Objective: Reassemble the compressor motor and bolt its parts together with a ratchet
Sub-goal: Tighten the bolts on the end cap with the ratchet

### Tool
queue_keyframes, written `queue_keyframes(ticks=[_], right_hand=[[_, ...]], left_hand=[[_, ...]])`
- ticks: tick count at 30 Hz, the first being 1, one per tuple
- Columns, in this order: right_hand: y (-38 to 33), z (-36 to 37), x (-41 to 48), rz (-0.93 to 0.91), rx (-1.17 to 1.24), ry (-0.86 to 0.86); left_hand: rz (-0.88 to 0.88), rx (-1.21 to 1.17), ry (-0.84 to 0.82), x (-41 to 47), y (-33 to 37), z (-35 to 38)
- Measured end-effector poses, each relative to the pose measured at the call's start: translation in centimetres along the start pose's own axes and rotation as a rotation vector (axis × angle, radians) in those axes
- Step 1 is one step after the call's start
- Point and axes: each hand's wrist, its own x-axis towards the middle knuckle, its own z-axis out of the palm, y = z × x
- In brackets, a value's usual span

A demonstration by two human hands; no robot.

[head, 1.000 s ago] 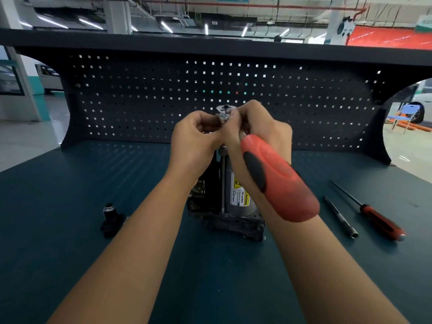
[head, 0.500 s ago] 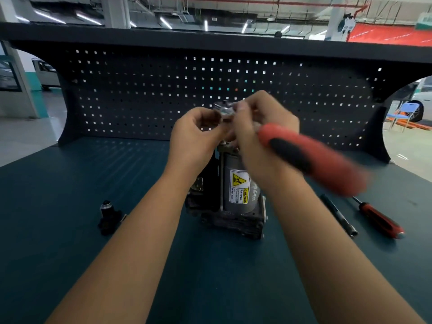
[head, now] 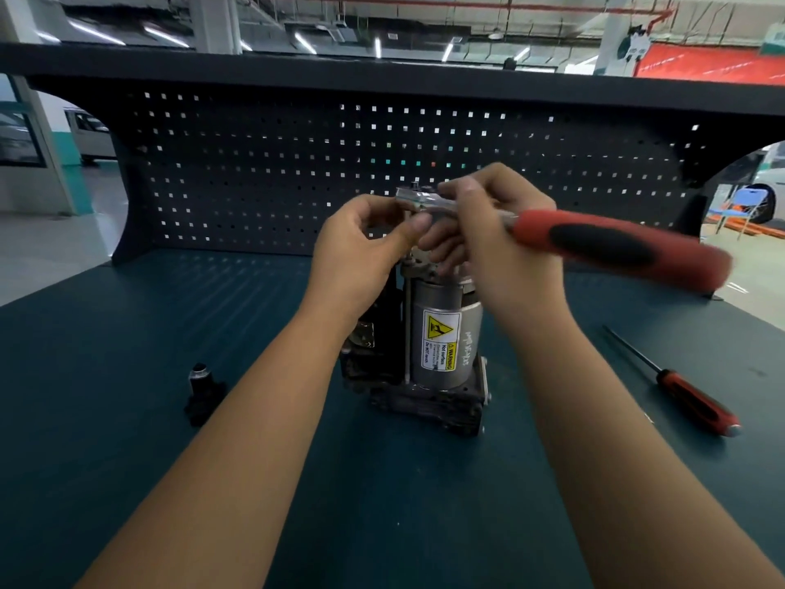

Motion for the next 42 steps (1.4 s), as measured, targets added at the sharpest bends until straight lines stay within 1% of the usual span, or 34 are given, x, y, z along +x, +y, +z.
queue_keyframes(ticks=[1,2,3,5,6,7,10,11,12,13,14,15,16,19,20,21,22,23,24,27,28,29,30,32,34,36,37,38,39,40,42], right_hand=[[-0.2,0.5,-0.4,-0.084,-0.194,0.005],[-0.3,1.0,-0.9,-0.152,-0.331,0.026],[-0.3,1.5,-1.3,-0.21,-0.406,0.063],[-0.3,2.0,-1.6,-0.269,-0.444,0.118],[-0.3,2.0,-1.5,-0.238,-0.393,0.113],[-0.3,1.7,-1.1,-0.163,-0.276,0.095],[0.1,-0.2,0.7,0.168,0.286,0.037],[0.2,-0.7,1.1,0.272,0.438,0.029],[0.4,-1.0,1.2,0.338,0.528,0.025],[0.6,-1.1,1.3,0.351,0.542,0.024],[0.7,-1.0,1.2,0.312,0.498,0.023],[0.8,-0.8,1.0,0.235,0.412,0.023],[0.6,-0.4,0.6,0.14,0.292,0.024],[0.1,1.3,-0.8,-0.142,-0.236,0.083],[0.1,1.8,-1.2,-0.208,-0.354,0.098],[0.1,2.2,-1.5,-0.252,-0.401,0.097],[0.1,2.4,-1.7,-0.263,-0.395,0.094],[0.1,2.3,-1.6,-0.228,-0.325,0.094],[0.1,2.0,-1.3,-0.148,-0.195,0.095],[-0.1,0.3,0.4,0.206,0.374,0.085],[0.0,-0.1,0.9,0.307,0.505,0.087],[0.1,-0.3,1.0,0.354,0.563,0.085],[0.3,-0.3,0.9,0.341,0.552,0.077],[0.5,0.2,0.4,0.167,0.39,0.039],[0.3,1.0,-0.6,-0.024,0.078,0.01],[0.2,1.6,-1.1,-0.13,-0.218,0.02],[0.2,1.9,-1.2,-0.159,-0.293,0.027],[0.2,2.0,-1.2,-0.17,-0.319,0.035],[0.0,2.0,-1.1,-0.151,-0.278,0.048],[-0.1,1.9,-0.8,-0.101,-0.16,0.063],[-0.3,1.0,0.3,0.08,0.192,0.07]], left_hand=[[-0.012,0.001,0.03,0.0,-0.1,0.1],[-0.019,0.009,0.047,0.0,-0.2,0.1],[-0.021,0.02,0.054,0.0,-0.2,0.1],[-0.012,0.032,0.059,-0.1,-0.2,0.1],[-0.005,0.032,0.056,-0.1,-0.2,0.1],[0.002,0.03,0.049,-0.1,-0.2,0.1],[0.021,0.031,0.03,0.0,-0.1,0.0],[0.024,0.026,0.017,-0.1,-0.1,0.0],[0.03,0.028,0.003,-0.1,-0.1,0.0],[0.036,0.036,-0.007,-0.1,-0.1,0.0],[0.044,0.045,-0.014,-0.1,-0.1,-0.1],[0.049,0.05,-0.021,-0.1,-0.1,0.0],[0.049,0.054,-0.024,-0.1,-0.1,0.0],[0.013,0.028,0.022,-0.1,-0.2,0.2],[0.005,0.015,0.039,-0.1,-0.2,0.2],[0.0,0.013,0.048,-0.2,-0.1,0.1],[-0.004,0.012,0.052,-0.2,-0.1,0.1],[-0.004,0.005,0.051,-0.2,-0.1,0.0],[0.0,0.0,0.042,-0.3,0.0,0.0],[0.004,0.012,-0.016,-0.2,0.3,-0.1],[0.006,0.016,-0.033,-0.2,0.3,-0.1],[0.013,0.015,-0.046,-0.2,0.3,-0.1],[0.024,0.013,-0.054,-0.2,0.3,-0.2],[0.034,0.016,-0.045,-0.1,0.3,-0.2],[0.019,0.009,-0.025,-0.1,0.1,-0.1],[-0.004,0.007,-0.008,0.0,0.1,0.0],[-0.011,0.017,-0.001,0.0,0.1,0.0],[-0.014,0.021,0.004,0.0,0.2,-0.1],[-0.017,0.017,0.005,0.0,0.2,-0.1],[-0.02,0.007,0.002,0.0,0.2,-0.1],[-0.024,-0.012,-0.021,0.0,0.4,-0.2]])
